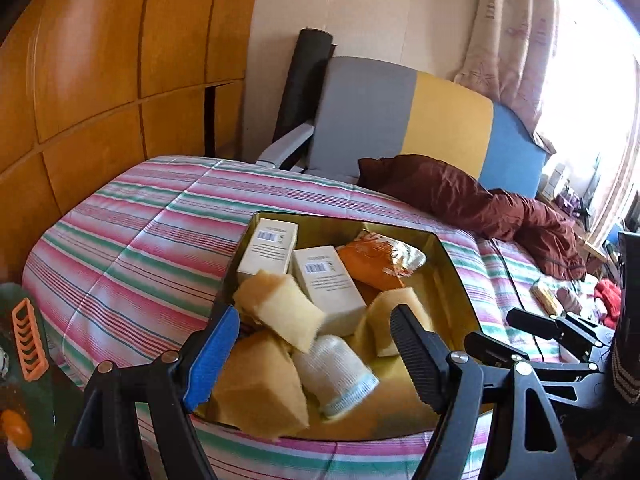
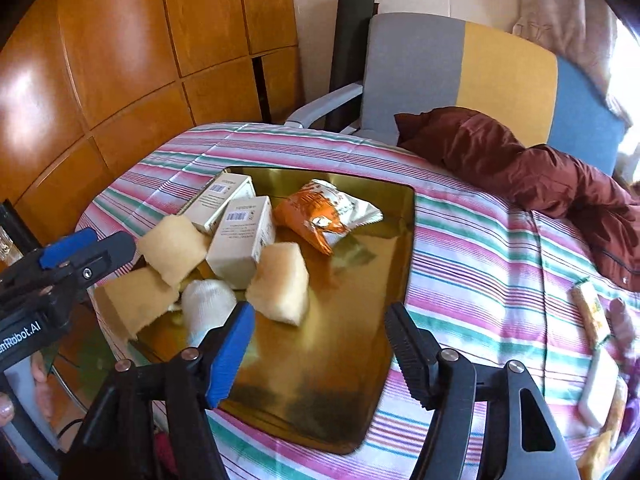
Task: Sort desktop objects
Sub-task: 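Withdraw both tools from the tray toward the remaining items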
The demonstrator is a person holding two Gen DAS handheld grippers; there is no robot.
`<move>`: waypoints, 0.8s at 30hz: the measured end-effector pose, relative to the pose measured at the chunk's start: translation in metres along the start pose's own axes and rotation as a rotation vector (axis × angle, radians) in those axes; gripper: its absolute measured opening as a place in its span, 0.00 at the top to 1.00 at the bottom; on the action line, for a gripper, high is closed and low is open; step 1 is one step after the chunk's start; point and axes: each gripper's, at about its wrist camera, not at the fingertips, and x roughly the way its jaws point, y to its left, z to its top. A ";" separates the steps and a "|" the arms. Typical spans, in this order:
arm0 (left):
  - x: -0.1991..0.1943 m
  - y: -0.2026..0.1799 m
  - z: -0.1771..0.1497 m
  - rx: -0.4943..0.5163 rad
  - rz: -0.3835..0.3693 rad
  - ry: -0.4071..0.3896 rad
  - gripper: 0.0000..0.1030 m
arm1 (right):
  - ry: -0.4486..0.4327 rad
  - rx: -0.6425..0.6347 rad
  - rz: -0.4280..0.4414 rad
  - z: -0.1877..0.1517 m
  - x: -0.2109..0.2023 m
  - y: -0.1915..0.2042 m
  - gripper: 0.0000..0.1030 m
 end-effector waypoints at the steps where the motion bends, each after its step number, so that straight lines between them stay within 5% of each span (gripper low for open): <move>1: -0.001 -0.004 -0.001 0.011 -0.001 0.000 0.23 | -0.003 0.005 -0.006 -0.002 -0.002 -0.003 0.32; 12: -0.010 -0.042 -0.008 0.111 -0.034 0.001 0.23 | -0.021 0.062 -0.077 -0.020 -0.027 -0.045 0.28; 24: -0.003 -0.102 -0.018 0.252 -0.201 0.051 0.23 | 0.025 0.177 -0.211 -0.040 -0.064 -0.130 0.25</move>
